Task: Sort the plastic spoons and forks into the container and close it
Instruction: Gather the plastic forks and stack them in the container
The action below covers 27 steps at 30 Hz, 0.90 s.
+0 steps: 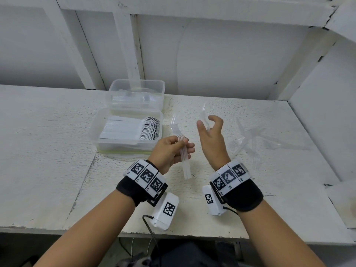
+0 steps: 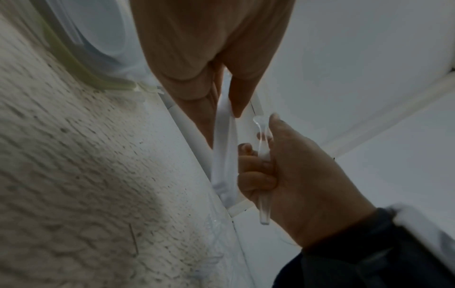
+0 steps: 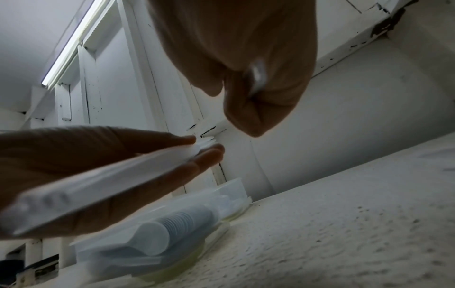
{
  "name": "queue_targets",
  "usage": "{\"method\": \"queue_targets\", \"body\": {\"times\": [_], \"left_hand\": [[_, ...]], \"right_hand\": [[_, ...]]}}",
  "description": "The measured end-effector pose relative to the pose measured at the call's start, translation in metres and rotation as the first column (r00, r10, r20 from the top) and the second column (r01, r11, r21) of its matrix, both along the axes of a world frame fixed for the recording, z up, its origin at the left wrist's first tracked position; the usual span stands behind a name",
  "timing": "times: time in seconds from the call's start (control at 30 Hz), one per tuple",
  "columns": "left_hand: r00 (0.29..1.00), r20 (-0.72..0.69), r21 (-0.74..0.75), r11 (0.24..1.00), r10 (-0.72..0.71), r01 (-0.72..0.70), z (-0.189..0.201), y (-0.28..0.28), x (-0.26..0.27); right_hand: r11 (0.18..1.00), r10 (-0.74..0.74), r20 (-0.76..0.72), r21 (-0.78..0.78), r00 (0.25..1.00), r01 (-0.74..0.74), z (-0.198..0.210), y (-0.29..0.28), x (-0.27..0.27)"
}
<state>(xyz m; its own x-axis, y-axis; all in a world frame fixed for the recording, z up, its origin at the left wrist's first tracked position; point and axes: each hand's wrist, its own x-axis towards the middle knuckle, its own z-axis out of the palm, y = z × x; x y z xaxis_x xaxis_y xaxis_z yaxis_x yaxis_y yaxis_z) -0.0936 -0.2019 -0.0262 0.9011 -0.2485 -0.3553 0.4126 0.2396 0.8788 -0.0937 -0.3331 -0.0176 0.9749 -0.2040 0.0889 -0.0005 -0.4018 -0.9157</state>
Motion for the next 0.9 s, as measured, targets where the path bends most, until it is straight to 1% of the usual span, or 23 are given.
{"method": "queue_targets", "body": {"times": [0.1, 0.17, 0.27, 0.33, 0.37, 0.43, 0.5, 0.53, 0.63, 0.67, 0.7, 0.73, 0.77, 0.8, 0.83, 0.87, 0.9], "left_hand": [[1.000, -0.013, -0.033, 0.999, 0.010, -0.010, 0.000, -0.001, 0.000], [1.000, -0.012, -0.041, 0.999, 0.009, -0.009, 0.000, -0.002, 0.000], [1.000, 0.004, -0.059, 0.998, -0.001, 0.001, 0.002, -0.003, 0.001], [1.000, 0.021, -0.053, 0.999, 0.001, 0.001, 0.003, -0.004, 0.001], [1.000, 0.026, -0.043, 0.999, 0.005, -0.004, 0.003, -0.004, 0.001], [0.999, 0.030, -0.018, 1.000, 0.010, -0.009, 0.003, -0.004, 0.002], [0.999, 0.033, 0.003, 1.000, -0.001, 0.001, 0.003, -0.003, 0.003], [0.999, 0.037, 0.011, 1.000, -0.014, 0.014, 0.003, -0.002, 0.004], [0.997, 0.044, 0.029, 0.998, -0.061, 0.059, 0.006, 0.003, 0.007], [0.996, 0.035, 0.043, 0.996, -0.077, 0.076, 0.008, 0.005, 0.008], [0.995, 0.027, 0.070, 0.993, -0.100, 0.098, 0.010, 0.008, 0.011], [0.991, 0.025, 0.120, 0.984, -0.134, 0.130, 0.013, 0.012, 0.013], [0.983, 0.035, 0.199, 0.965, -0.182, 0.171, 0.016, 0.017, 0.017], [0.969, 0.052, 0.301, 0.929, -0.241, 0.215, 0.020, 0.023, 0.021], [0.950, 0.067, 0.410, 0.876, -0.306, 0.254, 0.024, 0.030, 0.025], [0.926, 0.074, 0.511, 0.812, -0.370, 0.284, 0.028, 0.037, 0.030], [0.902, 0.069, 0.592, 0.745, -0.427, 0.308, 0.033, 0.044, 0.036]], "right_hand": [[0.997, 0.040, 0.036, -0.064, 0.999, -0.038, -0.001, 0.003, -0.001], [0.994, 0.052, 0.032, -0.096, 0.998, -0.049, -0.005, 0.005, 0.000], [0.992, 0.058, 0.003, -0.111, 0.998, -0.057, -0.009, 0.009, 0.000], [0.994, 0.058, -0.012, -0.091, 0.998, -0.058, -0.009, 0.013, 0.000], [0.998, 0.051, -0.029, -0.044, 0.998, -0.053, -0.009, 0.016, 0.001], [0.992, 0.048, -0.087, 0.122, 0.995, -0.038, -0.007, 0.018, 0.002], [0.952, 0.075, -0.135, 0.304, 0.988, -0.030, -0.001, 0.023, 0.001], [0.937, 0.096, -0.153, 0.348, 0.983, -0.037, 0.000, 0.025, 0.000], [0.914, 0.159, -0.173, 0.398, 0.972, -0.079, 0.006, 0.027, -0.001], [0.917, 0.183, -0.182, 0.386, 0.966, -0.101, 0.009, 0.026, -0.001], [0.937, 0.189, -0.186, 0.326, 0.964, -0.121, 0.011, 0.025, 0.000], [0.961, 0.179, -0.170, 0.242, 0.969, -0.135, 0.014, 0.023, 0.001], [0.981, 0.147, -0.114, 0.143, 0.983, -0.130, 0.014, 0.021, 0.003], [0.993, 0.108, -0.030, 0.048, 0.994, -0.107, 0.015, 0.018, 0.005], [0.996, 0.081, 0.074, -0.054, 0.994, -0.078, 0.016, 0.016, 0.008], [0.984, 0.085, 0.191, -0.173, 0.978, -0.052, 0.017, 0.013, 0.011], [0.947, 0.129, 0.295, -0.320, 0.947, -0.030, 0.016, 0.010, 0.016]]}}
